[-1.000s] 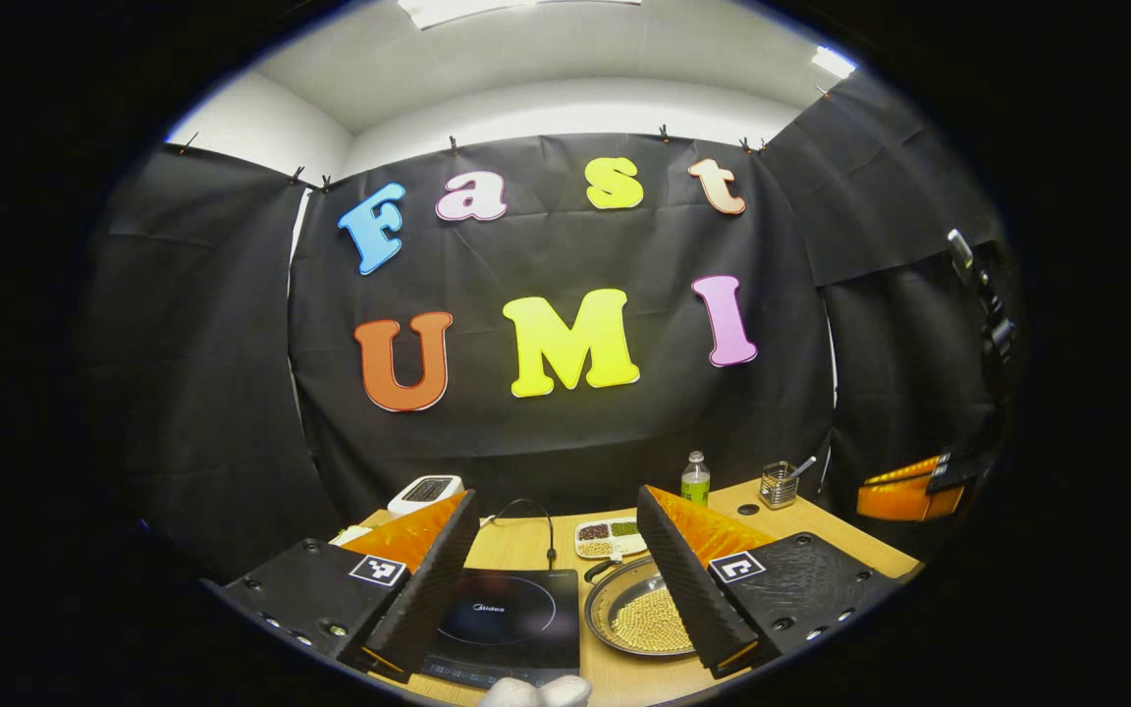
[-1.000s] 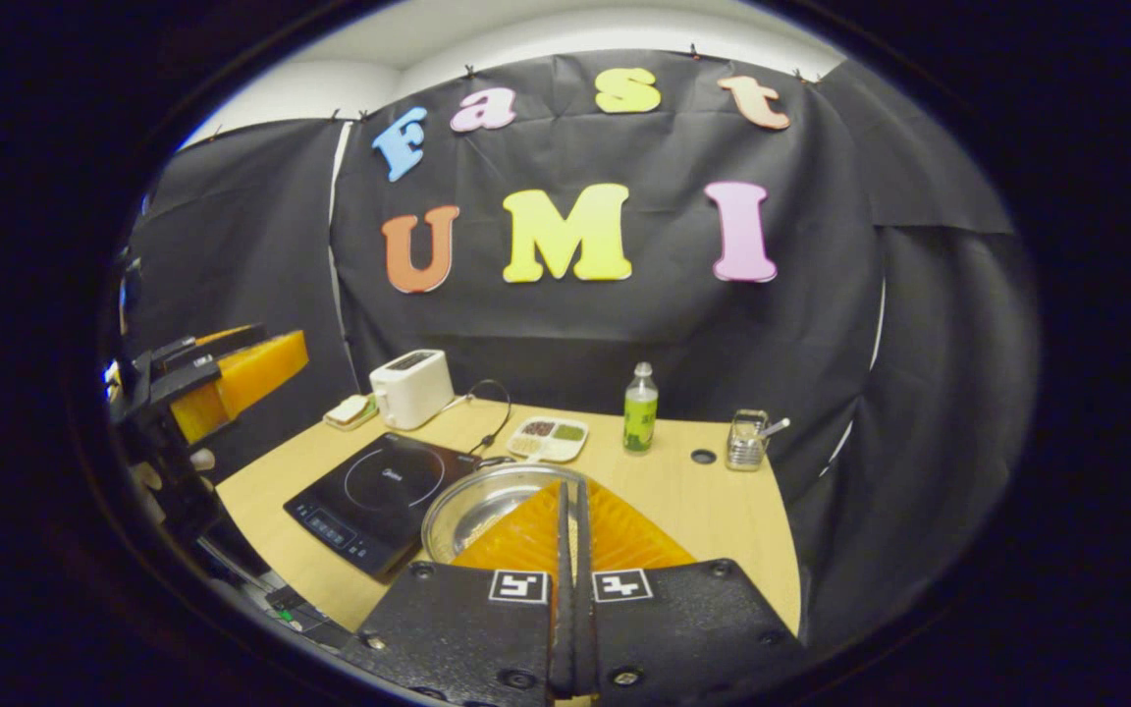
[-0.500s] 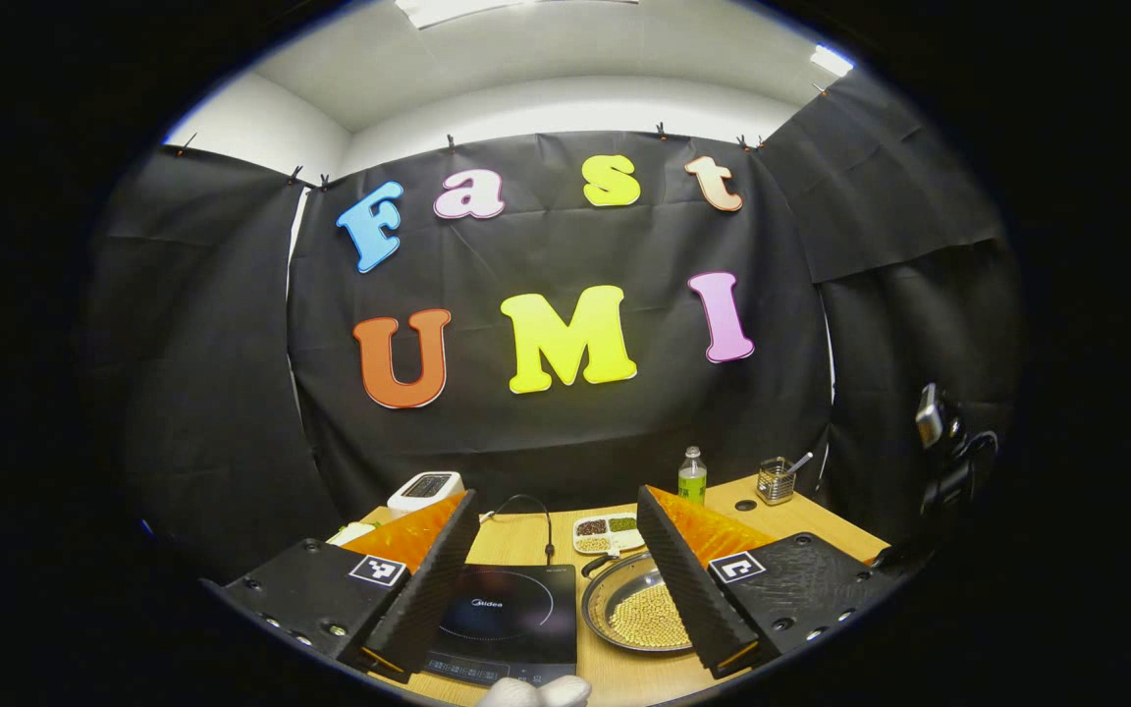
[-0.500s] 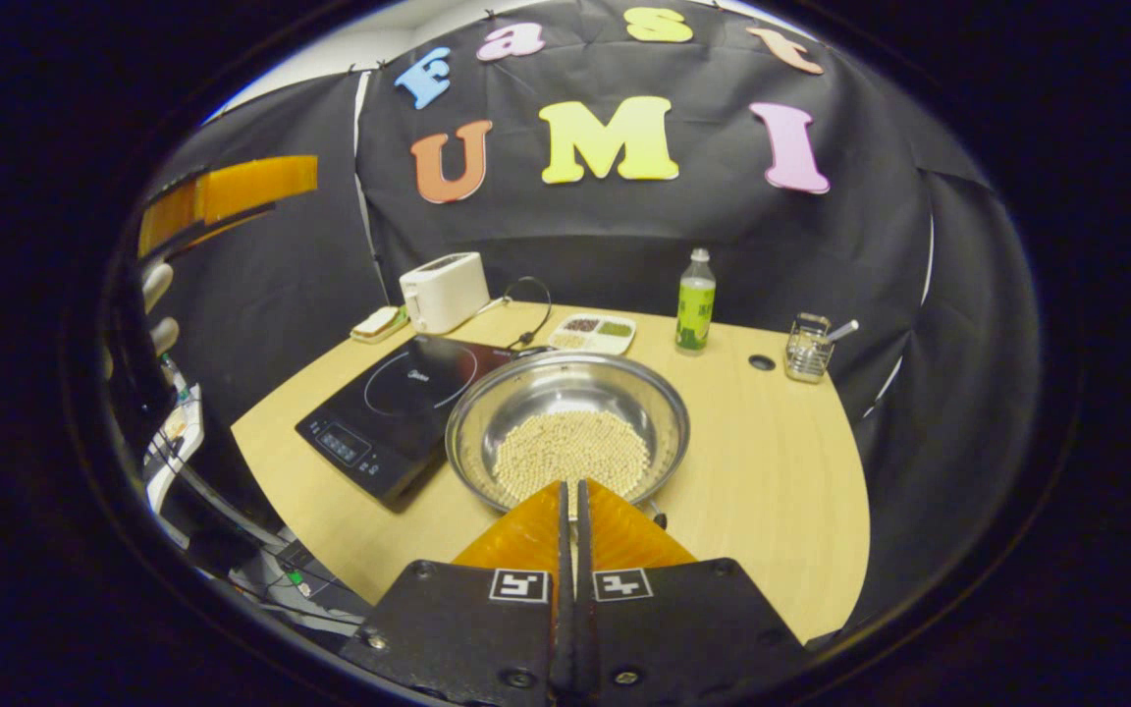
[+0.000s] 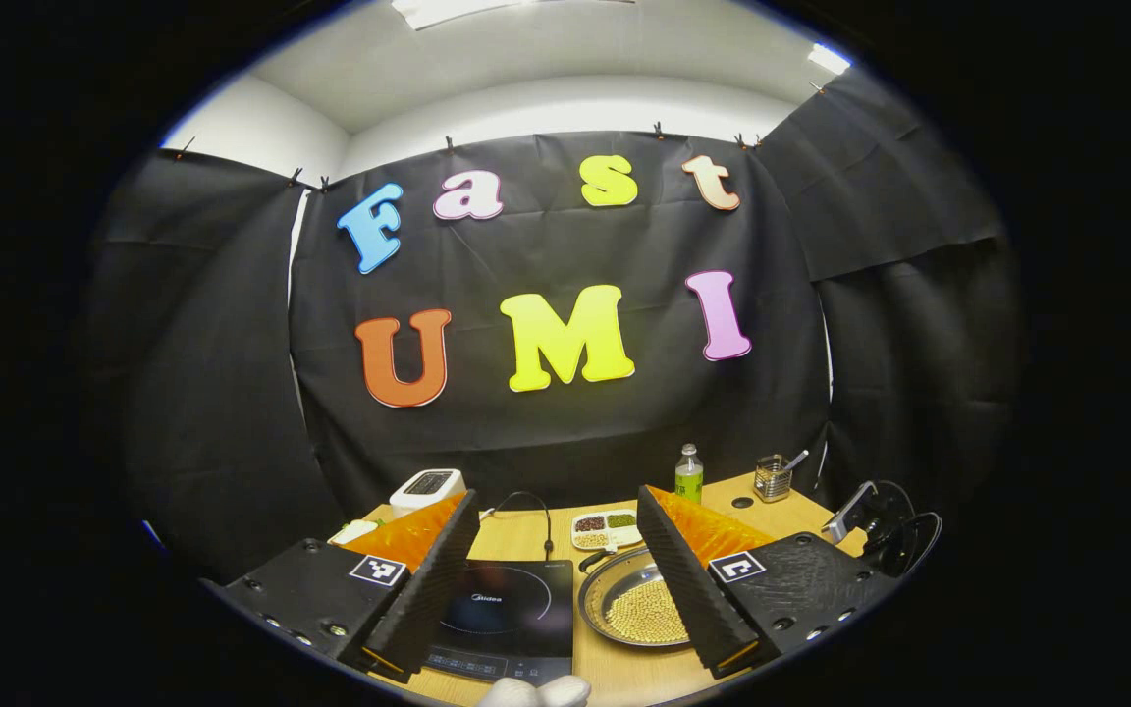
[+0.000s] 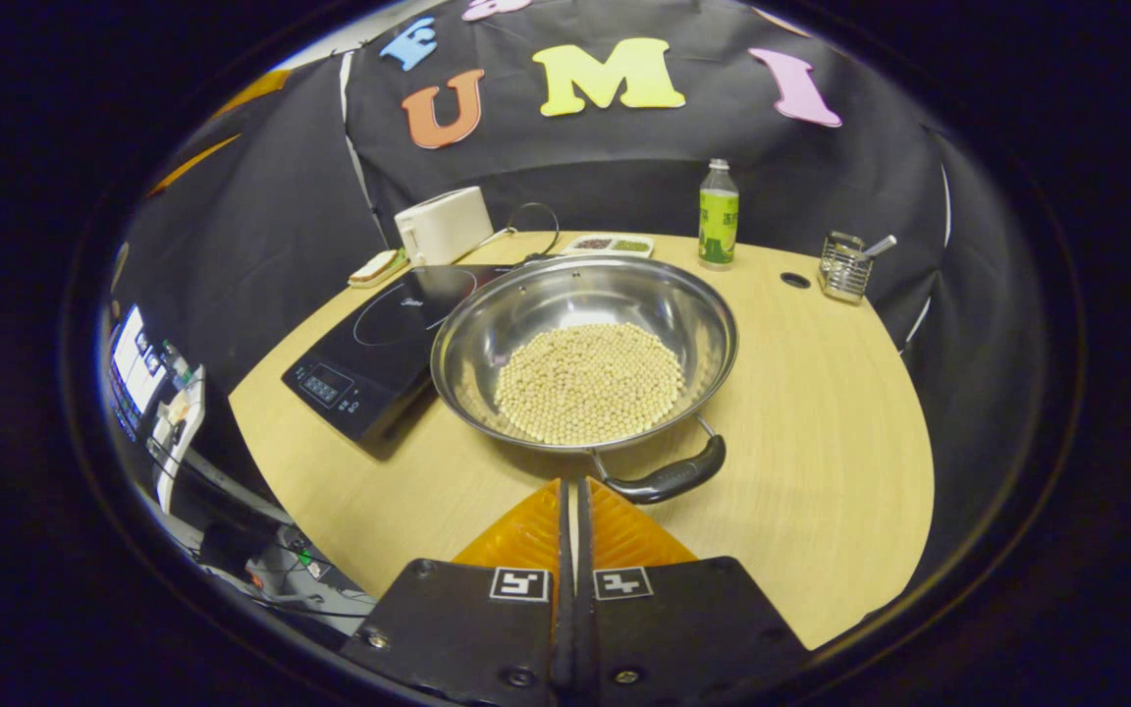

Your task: First push the handle of the pot to place it horizontally, then grasp the pot with both hands and set it on the induction cooktop.

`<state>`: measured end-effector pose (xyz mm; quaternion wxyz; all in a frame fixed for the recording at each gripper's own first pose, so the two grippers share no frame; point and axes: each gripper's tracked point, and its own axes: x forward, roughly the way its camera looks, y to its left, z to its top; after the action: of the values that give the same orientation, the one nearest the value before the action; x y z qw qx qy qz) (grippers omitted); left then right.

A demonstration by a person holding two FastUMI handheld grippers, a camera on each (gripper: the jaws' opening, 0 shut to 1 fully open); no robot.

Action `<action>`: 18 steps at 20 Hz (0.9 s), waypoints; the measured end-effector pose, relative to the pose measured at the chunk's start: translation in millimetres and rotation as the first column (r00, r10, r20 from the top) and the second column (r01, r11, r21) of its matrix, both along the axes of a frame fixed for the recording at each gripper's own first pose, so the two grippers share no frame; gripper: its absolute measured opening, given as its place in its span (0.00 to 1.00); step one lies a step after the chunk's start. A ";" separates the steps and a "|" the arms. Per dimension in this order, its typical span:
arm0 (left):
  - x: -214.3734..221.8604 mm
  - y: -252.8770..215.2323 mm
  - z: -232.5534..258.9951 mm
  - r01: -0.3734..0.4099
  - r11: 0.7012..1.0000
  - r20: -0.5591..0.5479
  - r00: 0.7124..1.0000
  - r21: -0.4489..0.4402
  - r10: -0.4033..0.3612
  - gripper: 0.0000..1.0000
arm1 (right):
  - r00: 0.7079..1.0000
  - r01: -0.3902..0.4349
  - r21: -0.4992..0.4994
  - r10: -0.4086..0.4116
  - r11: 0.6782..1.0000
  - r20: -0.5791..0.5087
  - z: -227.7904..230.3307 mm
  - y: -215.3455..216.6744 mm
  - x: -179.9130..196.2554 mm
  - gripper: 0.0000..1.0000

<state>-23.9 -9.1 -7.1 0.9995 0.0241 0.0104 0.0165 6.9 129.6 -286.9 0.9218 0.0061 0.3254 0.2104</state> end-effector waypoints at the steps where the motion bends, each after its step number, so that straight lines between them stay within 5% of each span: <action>1: -0.4 0.8 -0.1 -0.004 1.000 -0.001 1.000 0.001 0.004 0.96 | 1.000 0.007 0.004 -0.007 1.000 -0.004 -1.0 -1.2 1.7 0.04; 18: -7.7 3.6 -4.5 -0.032 0.999 -0.015 0.999 0.005 0.032 0.96 | 0.999 0.051 0.014 -0.050 0.999 -0.018 -8.1 -18.6 14.0 0.04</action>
<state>-31.6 -5.5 -11.6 0.9990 0.0262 0.0184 0.0323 21.0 111.1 -295.0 0.9239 0.0226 0.3316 0.1894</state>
